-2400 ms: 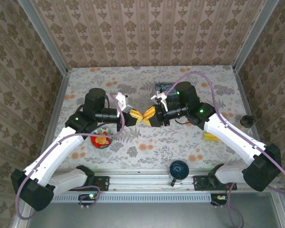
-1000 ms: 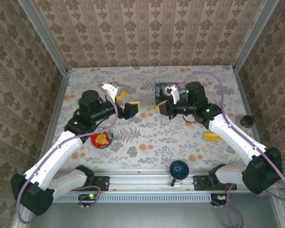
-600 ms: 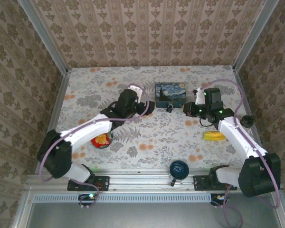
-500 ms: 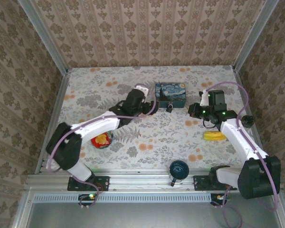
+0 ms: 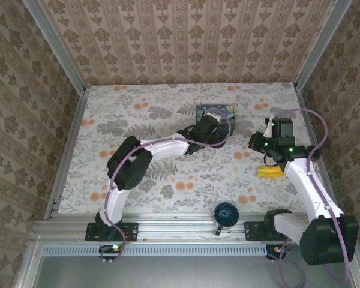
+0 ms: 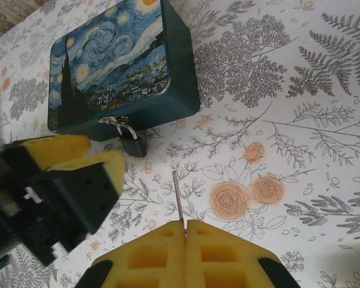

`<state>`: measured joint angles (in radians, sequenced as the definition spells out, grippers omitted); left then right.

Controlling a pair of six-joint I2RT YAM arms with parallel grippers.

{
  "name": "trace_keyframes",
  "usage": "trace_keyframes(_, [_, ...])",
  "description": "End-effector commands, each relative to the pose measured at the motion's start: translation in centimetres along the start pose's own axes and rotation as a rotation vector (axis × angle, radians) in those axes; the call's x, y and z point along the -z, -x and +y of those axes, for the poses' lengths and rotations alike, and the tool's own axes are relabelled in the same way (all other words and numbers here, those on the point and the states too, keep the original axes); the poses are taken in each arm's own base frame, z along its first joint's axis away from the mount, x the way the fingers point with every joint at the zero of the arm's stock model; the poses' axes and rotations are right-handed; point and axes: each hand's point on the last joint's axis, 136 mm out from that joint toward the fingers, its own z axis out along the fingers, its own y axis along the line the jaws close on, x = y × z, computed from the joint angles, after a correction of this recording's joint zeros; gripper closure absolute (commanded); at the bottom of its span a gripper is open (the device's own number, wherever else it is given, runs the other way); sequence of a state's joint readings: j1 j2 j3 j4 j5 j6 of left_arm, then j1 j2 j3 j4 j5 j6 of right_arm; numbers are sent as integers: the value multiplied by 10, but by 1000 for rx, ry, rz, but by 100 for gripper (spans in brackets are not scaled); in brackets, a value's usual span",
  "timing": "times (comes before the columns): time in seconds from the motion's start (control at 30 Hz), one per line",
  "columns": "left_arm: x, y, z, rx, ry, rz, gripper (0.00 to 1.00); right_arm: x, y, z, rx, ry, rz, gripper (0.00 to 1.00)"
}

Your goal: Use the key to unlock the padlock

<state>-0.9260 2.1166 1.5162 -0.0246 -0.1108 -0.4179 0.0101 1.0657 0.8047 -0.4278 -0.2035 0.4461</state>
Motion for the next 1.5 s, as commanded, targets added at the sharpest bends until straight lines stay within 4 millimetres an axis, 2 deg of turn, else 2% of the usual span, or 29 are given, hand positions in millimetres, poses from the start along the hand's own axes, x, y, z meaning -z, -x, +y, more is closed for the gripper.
trace_keyframes(0.0, [-8,-3,8,8,60,39,31,4,-5,-11,-22,-48,-7,100])
trace_keyframes(0.27, [-31,-4,21,-62,159,74,31,6,0,-7,-28,-25,-35,100])
trace_keyframes(0.47, [-40,-2,33,-86,222,71,38,8,2,-3,-27,-9,-42,100])
trace_keyframes(0.63, [-47,-5,32,-61,201,77,42,8,2,-3,-26,-7,-46,100])
trace_keyframes(0.87, [-54,-7,38,-42,218,76,42,8,4,-2,-22,-3,-47,100])
trace_keyframes(1.1, [-61,-8,41,-31,209,82,48,9,7,1,-21,8,-53,100])
trace_keyframes(1.3, [-67,-9,40,-39,215,94,47,9,10,3,-17,16,-58,100])
trace_keyframes(1.47, [-71,-11,42,-43,224,98,59,9,10,4,-14,17,-58,100])
